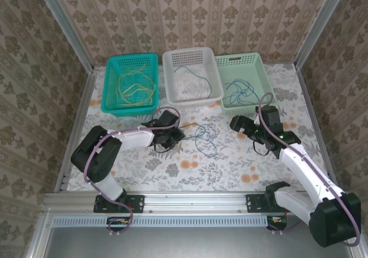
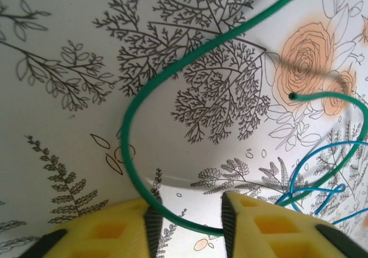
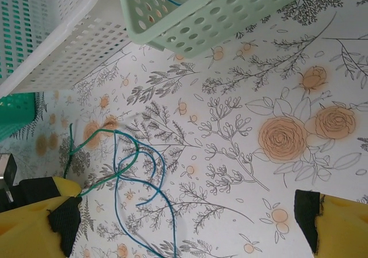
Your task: Untangle the cables
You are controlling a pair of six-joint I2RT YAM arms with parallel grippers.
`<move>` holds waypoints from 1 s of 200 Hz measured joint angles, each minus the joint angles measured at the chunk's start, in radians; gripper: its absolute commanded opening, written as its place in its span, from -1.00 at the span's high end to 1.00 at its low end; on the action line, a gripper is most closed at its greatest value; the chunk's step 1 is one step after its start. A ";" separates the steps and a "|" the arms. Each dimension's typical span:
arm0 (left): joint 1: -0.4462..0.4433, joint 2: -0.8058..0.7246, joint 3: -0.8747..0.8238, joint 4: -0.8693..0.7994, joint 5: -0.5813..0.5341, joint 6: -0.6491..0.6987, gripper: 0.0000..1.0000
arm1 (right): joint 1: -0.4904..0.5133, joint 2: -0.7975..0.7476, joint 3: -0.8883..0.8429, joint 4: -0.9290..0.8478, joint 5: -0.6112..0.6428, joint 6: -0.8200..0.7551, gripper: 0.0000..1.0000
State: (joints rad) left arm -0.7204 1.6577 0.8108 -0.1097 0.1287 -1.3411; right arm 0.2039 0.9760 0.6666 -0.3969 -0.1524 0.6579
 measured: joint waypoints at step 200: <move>-0.040 -0.225 -0.031 -0.108 -0.268 0.103 1.00 | 0.098 -0.049 -0.030 -0.077 0.026 0.021 -0.99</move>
State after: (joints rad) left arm -0.7609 1.4326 0.7799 -0.2180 -0.1394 -1.2381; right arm 0.3019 0.9268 0.6365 -0.4736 -0.1268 0.6785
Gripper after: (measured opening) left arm 0.048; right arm 0.995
